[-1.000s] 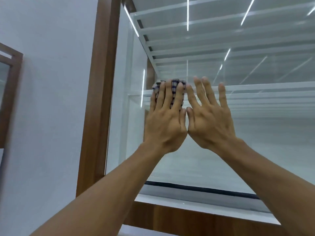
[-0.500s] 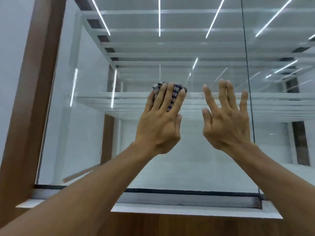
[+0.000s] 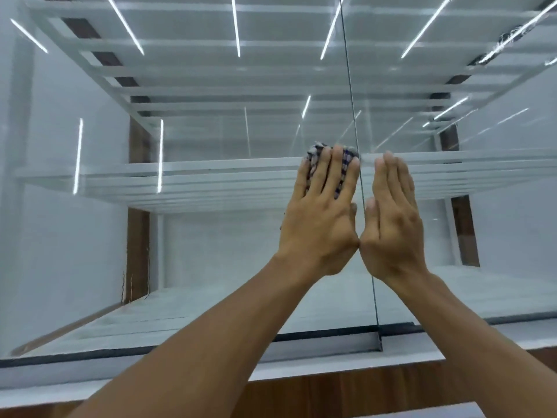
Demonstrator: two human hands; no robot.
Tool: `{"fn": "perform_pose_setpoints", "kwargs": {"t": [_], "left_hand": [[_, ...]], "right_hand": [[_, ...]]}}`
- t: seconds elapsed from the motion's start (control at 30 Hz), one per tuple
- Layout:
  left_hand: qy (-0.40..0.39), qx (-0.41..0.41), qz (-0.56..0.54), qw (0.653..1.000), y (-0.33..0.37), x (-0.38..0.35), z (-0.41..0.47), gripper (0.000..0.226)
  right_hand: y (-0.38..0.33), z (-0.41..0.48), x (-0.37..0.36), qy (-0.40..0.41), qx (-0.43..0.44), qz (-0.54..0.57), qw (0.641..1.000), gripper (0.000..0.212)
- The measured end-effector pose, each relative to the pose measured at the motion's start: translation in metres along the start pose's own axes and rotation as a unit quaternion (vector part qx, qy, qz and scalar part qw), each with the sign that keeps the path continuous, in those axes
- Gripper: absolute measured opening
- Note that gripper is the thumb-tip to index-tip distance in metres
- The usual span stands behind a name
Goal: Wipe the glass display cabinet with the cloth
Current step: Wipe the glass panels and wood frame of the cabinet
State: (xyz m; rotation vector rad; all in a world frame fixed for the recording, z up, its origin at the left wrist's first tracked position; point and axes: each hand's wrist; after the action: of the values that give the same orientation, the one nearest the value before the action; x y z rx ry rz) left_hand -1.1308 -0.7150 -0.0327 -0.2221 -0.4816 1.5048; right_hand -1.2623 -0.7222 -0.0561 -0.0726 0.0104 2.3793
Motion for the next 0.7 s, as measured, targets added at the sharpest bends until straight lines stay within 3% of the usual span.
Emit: {"fn": "perform_pose_setpoints", "kwargs": {"t": [0.1,0.2,0.33,0.7], "left_hand": [[0.005,-0.048,0.019,0.999,-0.015,-0.003,-0.029,0.064],[0.025,-0.007,0.019,0.999,-0.047,-0.002,-0.045,0.063],[0.025,0.077,0.019,0.997,-0.109,0.004,-0.066,0.062],[0.045,0.176,0.021,0.983,-0.270,0.014,-0.152,0.060]], "right_hand": [[-0.005,-0.002,-0.003,-0.039,0.031,-0.084,0.995,0.062],[-0.026,0.004,-0.026,-0.078,0.080,-0.123,0.986,0.062],[-0.073,0.014,-0.078,-0.106,0.082,-0.085,0.987,0.065],[-0.206,0.009,-0.206,-0.127,0.153,-0.051,0.979,0.065]]}}
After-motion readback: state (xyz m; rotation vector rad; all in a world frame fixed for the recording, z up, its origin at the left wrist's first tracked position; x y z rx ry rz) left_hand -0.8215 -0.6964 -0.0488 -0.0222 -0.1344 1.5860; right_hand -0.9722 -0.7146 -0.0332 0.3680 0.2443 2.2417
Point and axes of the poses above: each hand's wrist, its own z-axis towards the middle knuckle, its own x-axis out of the back of the hand, y = z × x, and after that the axes turned 14 degrees about z, right-handed
